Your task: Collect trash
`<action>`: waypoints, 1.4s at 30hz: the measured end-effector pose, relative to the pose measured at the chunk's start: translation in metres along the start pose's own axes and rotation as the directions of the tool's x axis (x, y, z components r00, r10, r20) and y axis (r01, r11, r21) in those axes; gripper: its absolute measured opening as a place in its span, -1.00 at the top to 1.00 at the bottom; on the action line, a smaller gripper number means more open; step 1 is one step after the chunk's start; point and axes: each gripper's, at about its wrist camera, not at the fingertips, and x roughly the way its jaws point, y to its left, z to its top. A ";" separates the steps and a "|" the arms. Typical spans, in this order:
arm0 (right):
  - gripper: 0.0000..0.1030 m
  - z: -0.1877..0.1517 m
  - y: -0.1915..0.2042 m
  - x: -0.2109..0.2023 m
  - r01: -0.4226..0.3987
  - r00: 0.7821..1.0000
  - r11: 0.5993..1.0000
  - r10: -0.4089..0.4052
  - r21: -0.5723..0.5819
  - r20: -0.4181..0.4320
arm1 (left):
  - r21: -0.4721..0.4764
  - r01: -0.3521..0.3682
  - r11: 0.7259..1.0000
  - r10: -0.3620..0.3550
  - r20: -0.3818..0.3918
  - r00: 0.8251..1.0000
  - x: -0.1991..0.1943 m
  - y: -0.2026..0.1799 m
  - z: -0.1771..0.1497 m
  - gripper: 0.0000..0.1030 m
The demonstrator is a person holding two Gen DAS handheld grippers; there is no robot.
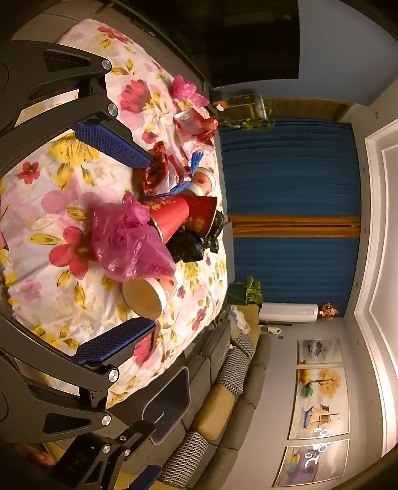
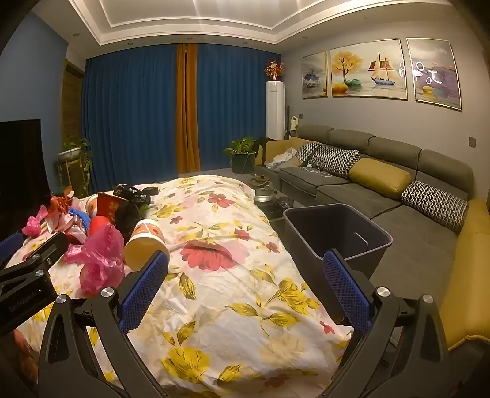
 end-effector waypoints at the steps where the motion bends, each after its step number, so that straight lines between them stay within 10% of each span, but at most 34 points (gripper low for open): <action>1: -0.91 0.000 0.000 0.000 0.001 1.000 1.000 -0.001 0.000 -0.002 | -0.001 0.002 1.000 -0.002 -0.003 1.000 0.000 0.000 0.000 -0.88; 42: -0.91 0.008 0.001 -0.002 0.000 1.000 1.000 0.000 0.004 0.015 | -0.005 0.006 1.000 -0.006 0.000 1.000 0.001 0.000 0.000 -0.88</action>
